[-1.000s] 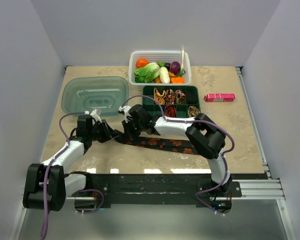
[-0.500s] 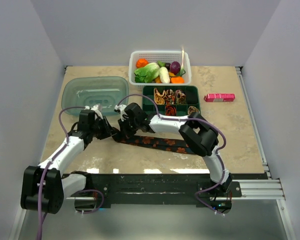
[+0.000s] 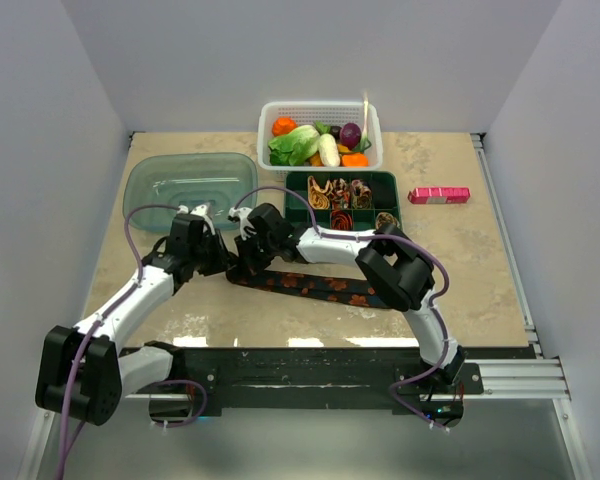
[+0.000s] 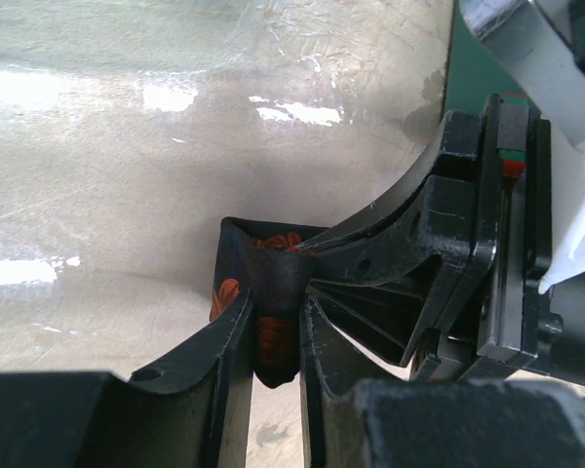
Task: Roll the ties
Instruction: Roll the tie at the center of the board.
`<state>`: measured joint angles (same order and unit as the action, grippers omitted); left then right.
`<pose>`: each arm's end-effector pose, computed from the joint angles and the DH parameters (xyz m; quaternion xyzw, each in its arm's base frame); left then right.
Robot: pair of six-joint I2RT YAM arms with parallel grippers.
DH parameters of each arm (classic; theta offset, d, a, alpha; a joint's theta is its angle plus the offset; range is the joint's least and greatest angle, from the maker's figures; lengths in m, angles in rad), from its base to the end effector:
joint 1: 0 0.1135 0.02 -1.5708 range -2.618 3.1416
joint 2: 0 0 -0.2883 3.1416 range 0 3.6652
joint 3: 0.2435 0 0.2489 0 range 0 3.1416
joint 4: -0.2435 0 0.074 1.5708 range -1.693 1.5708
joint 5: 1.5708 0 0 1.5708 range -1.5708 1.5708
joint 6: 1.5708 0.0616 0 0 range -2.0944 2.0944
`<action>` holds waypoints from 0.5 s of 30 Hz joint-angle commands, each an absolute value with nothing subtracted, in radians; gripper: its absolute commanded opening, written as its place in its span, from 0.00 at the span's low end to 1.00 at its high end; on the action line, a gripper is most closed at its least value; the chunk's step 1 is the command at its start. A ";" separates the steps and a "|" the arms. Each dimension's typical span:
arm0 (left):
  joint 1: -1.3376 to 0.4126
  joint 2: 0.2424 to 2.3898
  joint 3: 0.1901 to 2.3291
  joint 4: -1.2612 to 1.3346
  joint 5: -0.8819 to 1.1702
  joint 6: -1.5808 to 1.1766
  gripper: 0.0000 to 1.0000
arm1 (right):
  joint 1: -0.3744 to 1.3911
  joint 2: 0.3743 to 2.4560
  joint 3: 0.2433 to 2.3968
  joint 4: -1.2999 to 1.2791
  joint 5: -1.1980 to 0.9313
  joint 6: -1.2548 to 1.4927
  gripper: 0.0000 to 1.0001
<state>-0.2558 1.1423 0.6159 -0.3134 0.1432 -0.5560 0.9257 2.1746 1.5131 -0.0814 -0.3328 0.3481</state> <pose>0.2196 -0.0665 0.2058 -0.1140 0.9249 -0.2021 0.3012 0.2897 0.4184 0.1603 -0.3210 0.8465 0.3578 0.2287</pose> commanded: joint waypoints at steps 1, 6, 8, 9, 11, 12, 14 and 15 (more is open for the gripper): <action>-0.270 1.138 0.667 -0.340 0.097 -0.543 0.00 | 0.928 2.105 1.526 -0.040 -0.342 0.356 0.00; -0.270 1.137 0.684 -0.382 0.045 -0.532 0.00 | 0.917 2.043 1.509 -0.077 -0.298 0.330 0.00; -0.273 1.138 0.693 -0.399 0.025 -0.528 0.00 | 0.911 2.028 1.497 -0.089 -0.288 0.322 0.00; -0.278 1.140 0.696 -0.405 0.017 -0.526 0.00 | 0.908 2.017 1.491 -0.092 -0.278 0.319 0.00; -0.285 1.143 0.704 -0.422 0.003 -0.523 0.00 | 0.899 2.005 1.470 -0.094 -0.273 0.318 0.00; -0.294 1.146 0.709 -0.429 -0.026 -0.523 0.00 | 0.896 1.993 1.462 -0.094 -0.270 0.318 0.00; -0.308 1.154 0.719 -0.451 -0.067 -0.526 0.00 | 0.887 1.980 1.442 -0.094 -0.261 0.318 0.00; -0.327 1.154 0.722 -0.457 -0.086 -0.528 0.00 | 0.881 1.968 1.434 -0.097 -0.256 0.318 0.00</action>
<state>-0.2886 1.1469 0.6666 -0.4271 0.0097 -0.5529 0.9024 2.0308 1.4666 -0.0967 -0.2958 0.3347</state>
